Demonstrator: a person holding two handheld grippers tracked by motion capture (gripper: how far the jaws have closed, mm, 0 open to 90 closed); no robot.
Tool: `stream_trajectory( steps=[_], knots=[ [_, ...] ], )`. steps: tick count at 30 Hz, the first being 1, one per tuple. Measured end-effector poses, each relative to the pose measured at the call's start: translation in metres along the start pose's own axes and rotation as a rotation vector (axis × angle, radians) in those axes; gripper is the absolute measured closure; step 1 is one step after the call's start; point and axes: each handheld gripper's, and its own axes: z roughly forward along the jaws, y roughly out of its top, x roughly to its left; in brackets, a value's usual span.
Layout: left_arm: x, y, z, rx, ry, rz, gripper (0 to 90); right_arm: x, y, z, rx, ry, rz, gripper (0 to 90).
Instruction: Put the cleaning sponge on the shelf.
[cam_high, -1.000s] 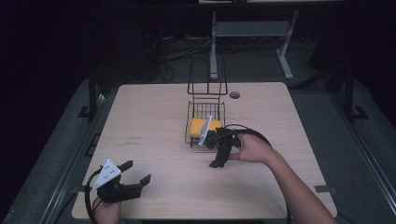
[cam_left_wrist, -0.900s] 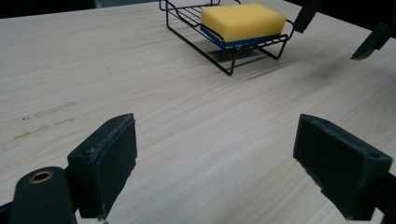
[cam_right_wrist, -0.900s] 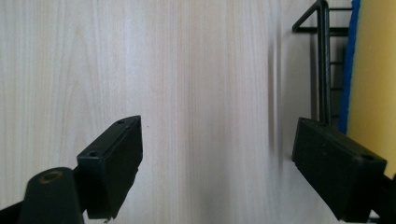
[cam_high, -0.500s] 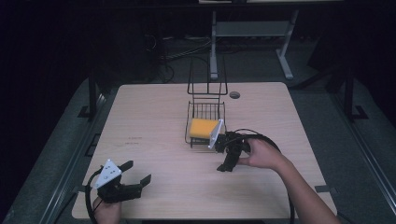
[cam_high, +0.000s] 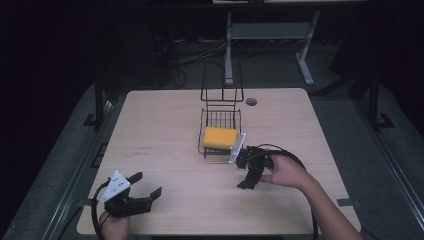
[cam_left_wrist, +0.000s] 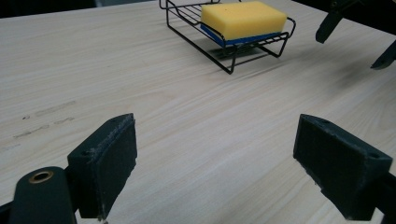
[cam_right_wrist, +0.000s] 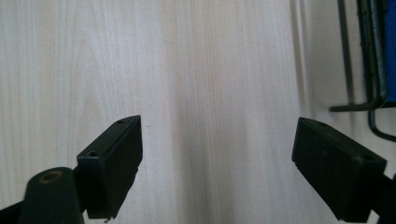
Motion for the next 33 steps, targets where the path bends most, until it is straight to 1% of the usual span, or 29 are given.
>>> stream_trajectory(
  steps=[5, 7, 9, 14, 17, 18, 24, 26, 28, 30, 33],
  knots=[
    [-0.001, 0.000, 0.000, 0.002, 0.002, 0.000, 12.8, 0.005, -0.007, 0.002, 0.006, 0.001, 0.013, 16.0],
    [-0.001, 0.000, 0.000, 0.005, 0.003, 0.003, 12.8, 0.007, -0.011, 0.002, 0.008, -0.010, 0.007, 16.0],
    [0.000, 0.000, 0.000, 0.002, 0.002, 0.002, 12.8, 0.009, -0.014, 0.002, 0.014, -0.014, 0.012, 16.1],
    [0.000, 0.000, 0.000, 0.001, 0.003, 0.001, 12.8, 0.012, -0.025, 0.002, 0.009, -0.015, 0.032, 16.0],
    [0.000, 0.000, 0.000, 0.004, 0.004, 0.002, 12.8, 0.014, -0.030, 0.002, 0.006, -0.018, 0.030, 16.1],
    [0.000, 0.000, 0.000, 0.004, 0.004, 0.002, 12.8, 0.016, -0.032, 0.001, 0.010, -0.021, 0.042, 16.0],
    [0.000, 0.000, 0.000, 0.004, 0.005, 0.002, 12.8, 0.019, -0.041, -0.001, 0.001, -0.028, 0.053, 16.0],
    [0.000, -0.001, 0.000, 0.001, 0.005, 0.000, 12.8, 0.020, -0.045, -0.001, -0.003, -0.020, 0.059, 16.0],
    [0.000, 0.000, 0.000, 0.002, 0.004, 0.000, 12.8, 0.022, -0.049, -0.001, 0.005, -0.030, 0.064, 16.0],
    [-0.001, 0.000, 0.000, 0.004, 0.005, 0.002, 12.8, 0.024, -0.053, -0.003, -0.007, -0.028, 0.074, 16.0],
    [-0.001, 0.000, 0.000, 0.006, 0.005, 0.005, 12.8, 0.027, -0.058, -0.004, -0.006, -0.040, 0.078, 16.0]
  ],
)
